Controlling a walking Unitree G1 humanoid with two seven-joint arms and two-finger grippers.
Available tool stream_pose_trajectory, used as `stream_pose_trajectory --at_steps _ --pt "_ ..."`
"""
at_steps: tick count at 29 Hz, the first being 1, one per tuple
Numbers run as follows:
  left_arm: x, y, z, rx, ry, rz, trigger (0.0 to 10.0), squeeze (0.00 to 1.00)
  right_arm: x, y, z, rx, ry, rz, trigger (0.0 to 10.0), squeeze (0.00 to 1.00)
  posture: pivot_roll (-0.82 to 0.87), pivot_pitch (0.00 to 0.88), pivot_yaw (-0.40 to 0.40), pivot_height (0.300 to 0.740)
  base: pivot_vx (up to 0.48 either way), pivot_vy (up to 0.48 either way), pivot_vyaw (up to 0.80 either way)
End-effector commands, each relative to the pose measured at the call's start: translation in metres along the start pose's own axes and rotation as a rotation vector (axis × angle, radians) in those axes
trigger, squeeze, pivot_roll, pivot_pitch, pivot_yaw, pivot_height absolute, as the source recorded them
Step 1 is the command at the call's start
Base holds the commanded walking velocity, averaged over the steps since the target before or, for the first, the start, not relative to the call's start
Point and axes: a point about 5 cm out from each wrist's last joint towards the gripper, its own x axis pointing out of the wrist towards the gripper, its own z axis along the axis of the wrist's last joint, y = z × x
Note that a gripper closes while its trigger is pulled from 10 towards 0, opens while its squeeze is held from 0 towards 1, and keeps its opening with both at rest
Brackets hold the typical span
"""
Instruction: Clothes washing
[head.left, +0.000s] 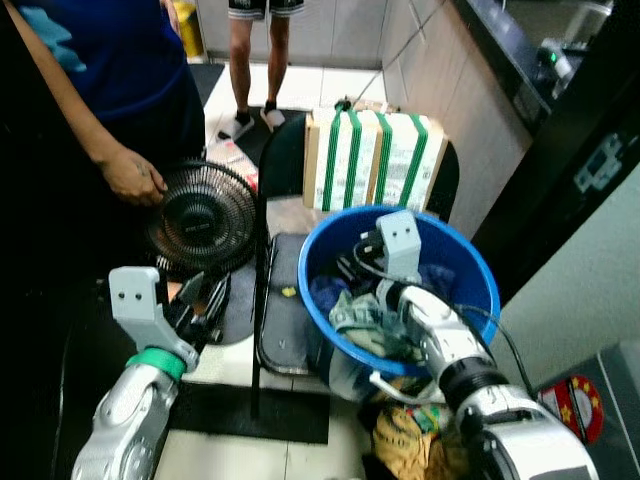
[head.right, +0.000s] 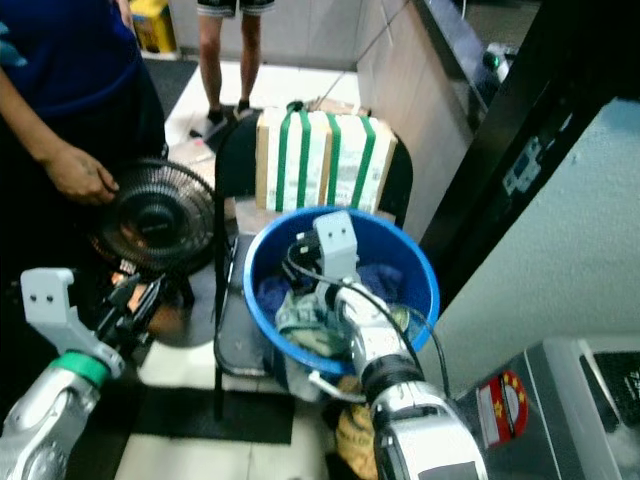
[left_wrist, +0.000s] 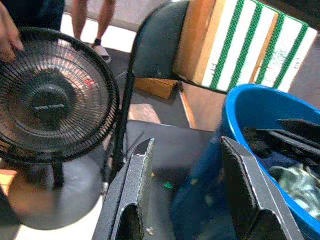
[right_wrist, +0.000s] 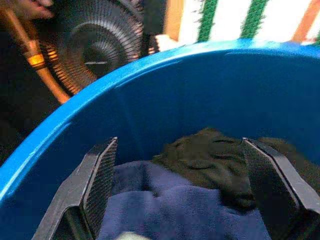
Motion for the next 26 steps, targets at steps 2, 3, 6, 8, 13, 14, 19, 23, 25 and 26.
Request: stream_pose_trajectory --at_steps 2,3,6,8,13,14,19,23,25,26 --pt "-0.004 -0.004 -0.003 -0.026 0.017 -0.022 10.0 0.00 -0.005 0.006 -0.011 0.050 0.024 0.017 10.0 0.00 0.07 0.172 0.005 0.740 0.000 0.000 0.00" --pt "-0.005 -0.005 -0.003 -0.031 0.016 -0.025 10.0 0.00 -0.008 0.009 -0.014 0.073 0.025 0.022 10.0 0.00 0.07 0.169 -0.002 0.740 0.000 0.000 0.00" --pt "-0.005 -0.006 -0.003 -0.035 0.015 -0.028 10.0 0.00 -0.011 0.012 -0.016 0.088 0.030 0.025 10.0 0.00 0.07 0.169 -0.002 0.740 0.000 0.000 0.00" --pt "-0.005 -0.007 -0.002 -0.038 0.014 -0.030 10.0 0.00 -0.014 0.015 -0.017 0.104 0.033 0.027 10.0 0.00 0.07 0.165 -0.003 0.740 0.000 0.000 0.00" --pt "-0.004 -0.007 -0.002 -0.044 0.013 -0.036 10.0 0.00 -0.019 0.022 -0.019 0.142 0.044 0.032 10.0 0.00 0.07 0.158 -0.001 0.740 0.000 0.000 0.00" --pt "-0.004 -0.008 -0.002 -0.046 0.012 -0.038 10.0 0.00 -0.019 0.024 -0.020 0.147 0.050 0.034 10.0 0.00 0.07 0.158 -0.001 0.740 0.000 0.000 0.00" --pt "-0.004 -0.009 -0.001 -0.053 0.013 -0.045 10.0 0.00 -0.022 0.031 -0.021 0.164 0.066 0.051 10.0 0.00 0.07 0.156 -0.002 0.740 0.000 0.000 0.00" --pt "-0.004 -0.009 0.000 -0.057 0.012 -0.048 10.0 0.00 -0.024 0.044 -0.015 0.169 0.058 0.087 10.0 0.00 0.07 0.154 -0.005 0.740 0.000 0.000 0.00" --pt "-0.005 -0.009 0.000 -0.057 0.011 -0.049 10.0 0.00 -0.024 0.045 -0.012 0.172 0.041 0.091 10.0 0.00 0.07 0.154 -0.006 0.740 0.000 0.000 0.00" --pt "-0.005 -0.009 0.000 -0.057 0.011 -0.049 10.0 0.00 -0.025 0.046 -0.012 0.173 0.040 0.091 10.0 0.00 0.07 0.154 -0.006 0.740 0.000 0.000 0.00"
